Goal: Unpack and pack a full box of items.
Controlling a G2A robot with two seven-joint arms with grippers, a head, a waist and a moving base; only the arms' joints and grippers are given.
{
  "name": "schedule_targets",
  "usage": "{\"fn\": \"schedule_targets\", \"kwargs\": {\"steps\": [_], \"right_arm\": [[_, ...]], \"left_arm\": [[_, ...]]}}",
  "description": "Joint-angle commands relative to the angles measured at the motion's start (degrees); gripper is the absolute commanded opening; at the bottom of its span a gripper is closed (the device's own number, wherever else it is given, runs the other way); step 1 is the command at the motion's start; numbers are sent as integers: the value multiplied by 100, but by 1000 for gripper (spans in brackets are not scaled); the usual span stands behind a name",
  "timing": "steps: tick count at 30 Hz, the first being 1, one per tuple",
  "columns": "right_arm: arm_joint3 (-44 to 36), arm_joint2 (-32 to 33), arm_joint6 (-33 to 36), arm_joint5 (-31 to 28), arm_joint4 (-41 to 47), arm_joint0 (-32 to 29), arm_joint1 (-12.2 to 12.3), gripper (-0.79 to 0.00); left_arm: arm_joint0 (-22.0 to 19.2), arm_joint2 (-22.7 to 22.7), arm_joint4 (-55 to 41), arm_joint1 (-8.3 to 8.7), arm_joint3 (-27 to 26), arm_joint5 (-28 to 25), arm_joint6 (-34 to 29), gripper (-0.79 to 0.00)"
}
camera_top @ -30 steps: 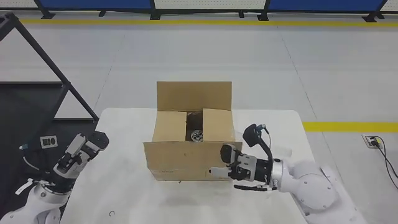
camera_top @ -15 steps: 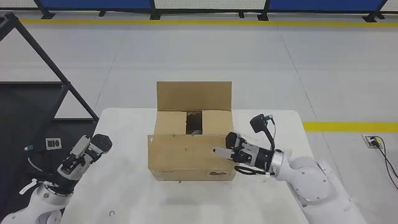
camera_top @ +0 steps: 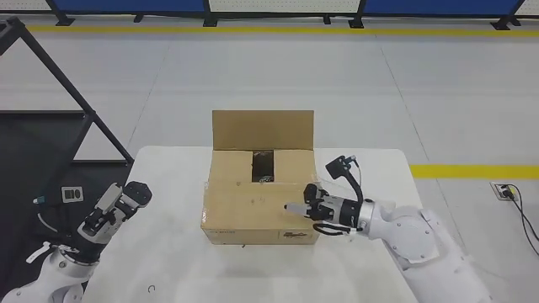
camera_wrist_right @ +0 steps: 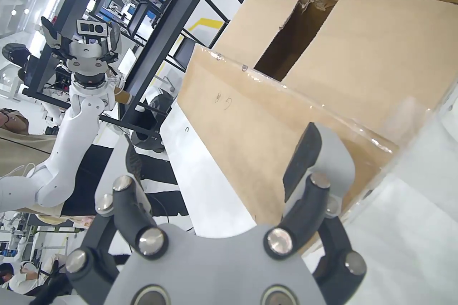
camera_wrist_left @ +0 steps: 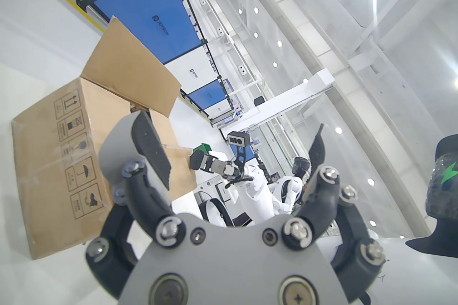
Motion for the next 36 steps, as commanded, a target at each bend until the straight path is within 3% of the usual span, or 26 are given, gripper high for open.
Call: {"fn": "schedule_targets", "kwargs": {"steps": [1,15,21,32,36], "right_arm": [[7,12,-19,-37,16,7,2,0],[-172,111,31,-146,41,-94,44,0],[-198,121,43,-155,36,-120,56,0],[-230,82,57,-109,36,-125,63,0],[-218,57,19,-95,33,-113,60,0]], "left_arm": [[0,0,0,0,0,0,0,0],[-103,-12,200,1,-15,-36,69,0],[-777,198,772,22,408,-112,-31,0],[-2465,873,1123,54,1846,-579,-973,0],[-2768,1039,1218,50,2086,-582,-1057,0]]}}
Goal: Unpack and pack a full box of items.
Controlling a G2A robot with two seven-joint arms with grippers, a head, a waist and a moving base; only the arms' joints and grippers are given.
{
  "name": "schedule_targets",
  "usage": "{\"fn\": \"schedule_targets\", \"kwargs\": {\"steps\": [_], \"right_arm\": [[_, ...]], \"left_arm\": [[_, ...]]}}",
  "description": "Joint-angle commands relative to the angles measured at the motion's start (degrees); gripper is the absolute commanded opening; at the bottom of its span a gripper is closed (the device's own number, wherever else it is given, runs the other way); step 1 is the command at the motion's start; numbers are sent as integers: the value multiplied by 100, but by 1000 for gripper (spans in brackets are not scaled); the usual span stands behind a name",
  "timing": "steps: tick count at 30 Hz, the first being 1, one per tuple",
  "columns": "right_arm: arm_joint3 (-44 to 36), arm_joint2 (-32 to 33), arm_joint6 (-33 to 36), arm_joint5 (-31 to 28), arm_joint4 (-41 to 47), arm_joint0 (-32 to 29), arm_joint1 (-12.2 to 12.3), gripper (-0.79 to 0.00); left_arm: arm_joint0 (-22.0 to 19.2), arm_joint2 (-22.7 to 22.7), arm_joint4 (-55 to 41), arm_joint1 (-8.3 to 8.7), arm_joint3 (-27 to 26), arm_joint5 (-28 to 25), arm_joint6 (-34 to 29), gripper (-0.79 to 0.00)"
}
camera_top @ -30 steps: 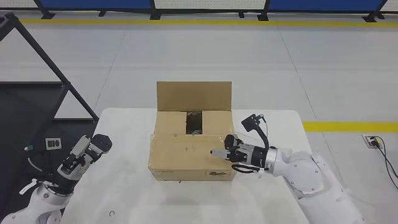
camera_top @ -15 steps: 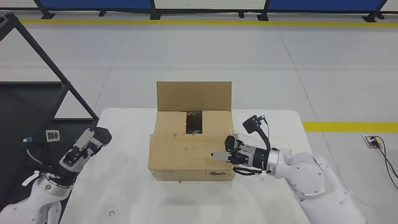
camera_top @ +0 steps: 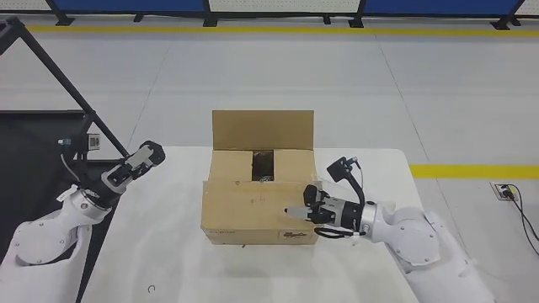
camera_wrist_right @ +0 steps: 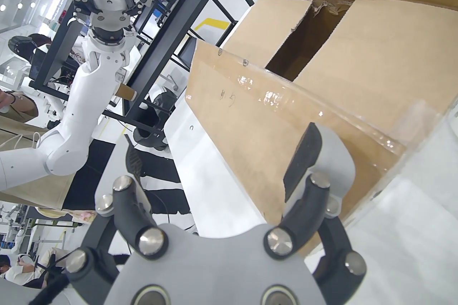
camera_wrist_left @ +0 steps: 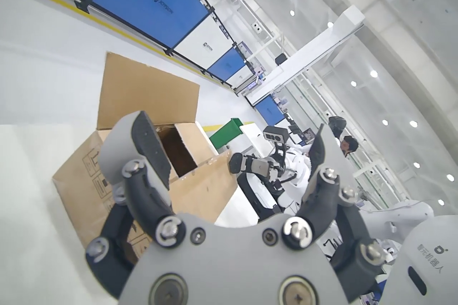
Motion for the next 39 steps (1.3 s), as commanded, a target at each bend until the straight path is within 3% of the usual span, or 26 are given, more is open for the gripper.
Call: {"fn": "schedule_targets", "kwargs": {"steps": [1,9,12,17,21,28,39], "right_arm": [[15,-13,-19,10,5,19,-3,0],[90,17,-43,-22,110,81,-2,0],[133,16,3,-67,170,127,-2,0],[156,-46,98,-92,185,243,-10,0],[108,-72,101,-86,165,250,-9,0],[-26,11,61,-90,134,92,22,0],[-167,151,137,-223,217,-69,75,0]], "left_arm": [[-15,11,15,1,5,1,-8,0],[-15,11,15,1,5,1,-8,0],[-59,48,404,1,147,219,340,0],[-832,482,603,-53,1063,314,350,0],[-1589,971,596,-140,1967,129,-23,0],[-2783,1834,502,-375,3522,-590,-910,0],[-2732,1829,571,-371,3490,-529,-744,0]]}}
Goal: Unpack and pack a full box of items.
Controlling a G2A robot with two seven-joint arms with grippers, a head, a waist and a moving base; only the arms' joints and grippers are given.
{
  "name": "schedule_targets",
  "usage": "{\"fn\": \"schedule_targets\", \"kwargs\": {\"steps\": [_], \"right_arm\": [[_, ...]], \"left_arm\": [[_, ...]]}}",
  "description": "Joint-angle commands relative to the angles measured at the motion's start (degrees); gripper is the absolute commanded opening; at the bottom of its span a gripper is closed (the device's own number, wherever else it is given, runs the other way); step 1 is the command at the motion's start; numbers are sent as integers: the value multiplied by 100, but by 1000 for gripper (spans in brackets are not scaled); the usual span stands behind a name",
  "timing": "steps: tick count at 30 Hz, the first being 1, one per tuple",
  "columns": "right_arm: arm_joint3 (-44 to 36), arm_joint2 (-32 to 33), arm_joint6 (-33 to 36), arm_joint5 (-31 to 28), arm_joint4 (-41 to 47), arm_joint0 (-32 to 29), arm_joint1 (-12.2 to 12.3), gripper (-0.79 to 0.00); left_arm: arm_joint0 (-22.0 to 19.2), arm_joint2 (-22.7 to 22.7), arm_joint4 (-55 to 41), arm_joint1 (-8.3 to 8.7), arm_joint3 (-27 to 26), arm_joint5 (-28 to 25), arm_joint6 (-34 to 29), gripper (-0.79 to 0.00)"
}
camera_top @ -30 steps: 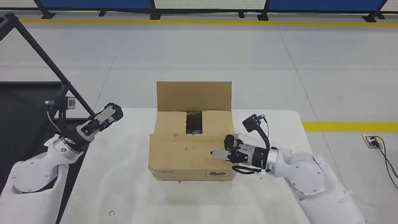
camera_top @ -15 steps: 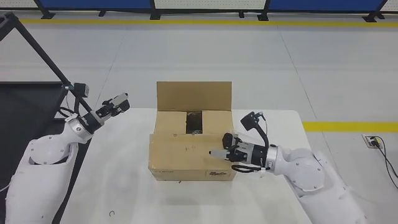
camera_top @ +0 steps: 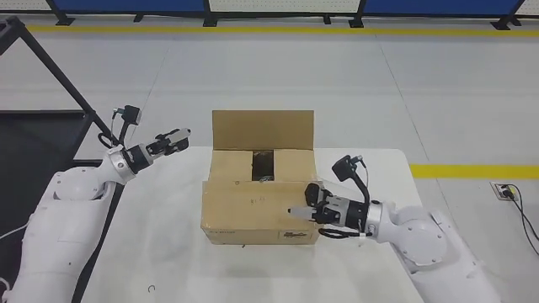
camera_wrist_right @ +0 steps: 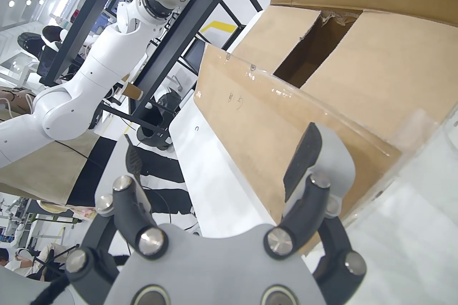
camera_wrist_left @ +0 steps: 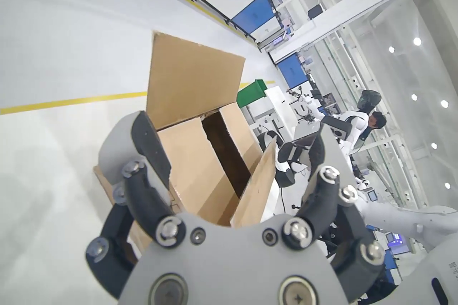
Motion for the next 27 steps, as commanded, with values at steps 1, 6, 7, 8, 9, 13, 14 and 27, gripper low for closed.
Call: {"fn": "schedule_targets", "kwargs": {"steps": [1,6,7,8,9,13,14,27], "right_arm": [[-7,-13,34,-47,43,3,2,0],[5,-125,26,-17,37,90,-15,0],[13,-157,16,14,8,114,-21,0],[20,-187,3,49,-16,137,-26,0],[28,-212,-13,93,-41,157,-32,0],[63,-291,-41,271,-68,191,-47,0],[72,-303,-35,306,-63,193,-49,0],[114,-293,114,271,15,104,-26,0]], "left_arm": [[81,11,175,7,-54,137,307,0],[-35,228,309,-67,143,378,578,0],[-94,309,337,-98,220,358,584,0],[-153,384,295,-132,305,330,535,0],[-225,447,245,-167,411,311,505,0],[-532,729,137,-321,883,153,367,0],[-616,797,154,-360,1016,111,387,0],[-1330,1497,697,-847,2198,-301,1114,0]]}}
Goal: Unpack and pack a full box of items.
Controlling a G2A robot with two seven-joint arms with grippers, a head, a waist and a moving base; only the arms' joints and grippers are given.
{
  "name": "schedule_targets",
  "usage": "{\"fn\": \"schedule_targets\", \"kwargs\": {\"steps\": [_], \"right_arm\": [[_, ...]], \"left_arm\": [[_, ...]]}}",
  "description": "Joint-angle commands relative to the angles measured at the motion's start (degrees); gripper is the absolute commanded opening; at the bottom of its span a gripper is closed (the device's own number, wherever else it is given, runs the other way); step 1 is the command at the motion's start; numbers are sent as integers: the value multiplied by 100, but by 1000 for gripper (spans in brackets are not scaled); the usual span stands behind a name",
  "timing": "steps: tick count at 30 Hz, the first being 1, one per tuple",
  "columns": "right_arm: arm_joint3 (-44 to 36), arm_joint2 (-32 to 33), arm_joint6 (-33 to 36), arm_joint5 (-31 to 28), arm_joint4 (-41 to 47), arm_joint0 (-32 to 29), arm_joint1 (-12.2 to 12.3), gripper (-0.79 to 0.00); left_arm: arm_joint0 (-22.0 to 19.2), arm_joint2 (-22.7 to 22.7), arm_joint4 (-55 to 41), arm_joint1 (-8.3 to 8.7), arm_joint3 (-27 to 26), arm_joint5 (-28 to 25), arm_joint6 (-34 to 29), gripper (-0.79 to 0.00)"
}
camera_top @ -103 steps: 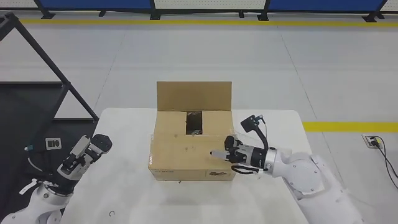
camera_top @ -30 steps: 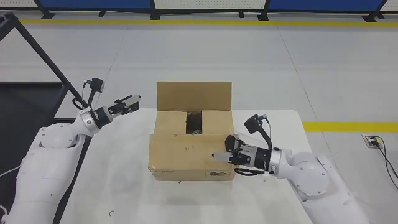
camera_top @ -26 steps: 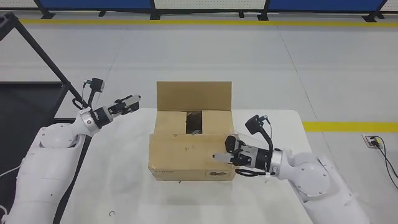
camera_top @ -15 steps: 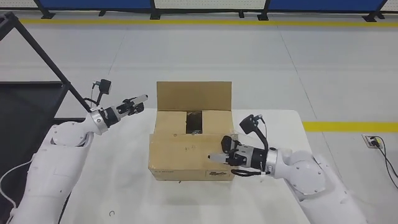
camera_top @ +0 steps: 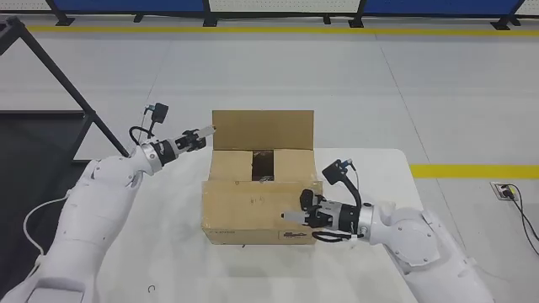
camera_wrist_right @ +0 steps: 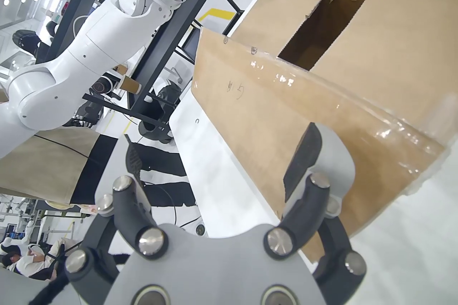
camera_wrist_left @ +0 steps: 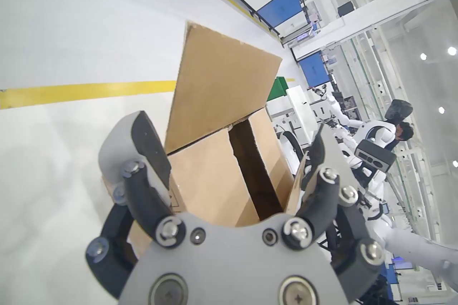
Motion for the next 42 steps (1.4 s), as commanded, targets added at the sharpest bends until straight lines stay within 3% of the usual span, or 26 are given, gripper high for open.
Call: {"fn": "schedule_targets", "kwargs": {"steps": [1,14,26,42], "right_arm": [[10,-11,20,-21,13,-3,1,0],[156,-36,98,-52,64,42,8,0],[251,5,153,-53,99,77,26,0],[324,108,309,-65,128,183,66,0]], "left_arm": [[-78,79,84,-69,127,-18,161,0],[-333,333,475,-358,636,5,978,0],[-385,501,793,-557,774,44,1293,0],[-306,363,638,-511,861,-614,765,0]]}}
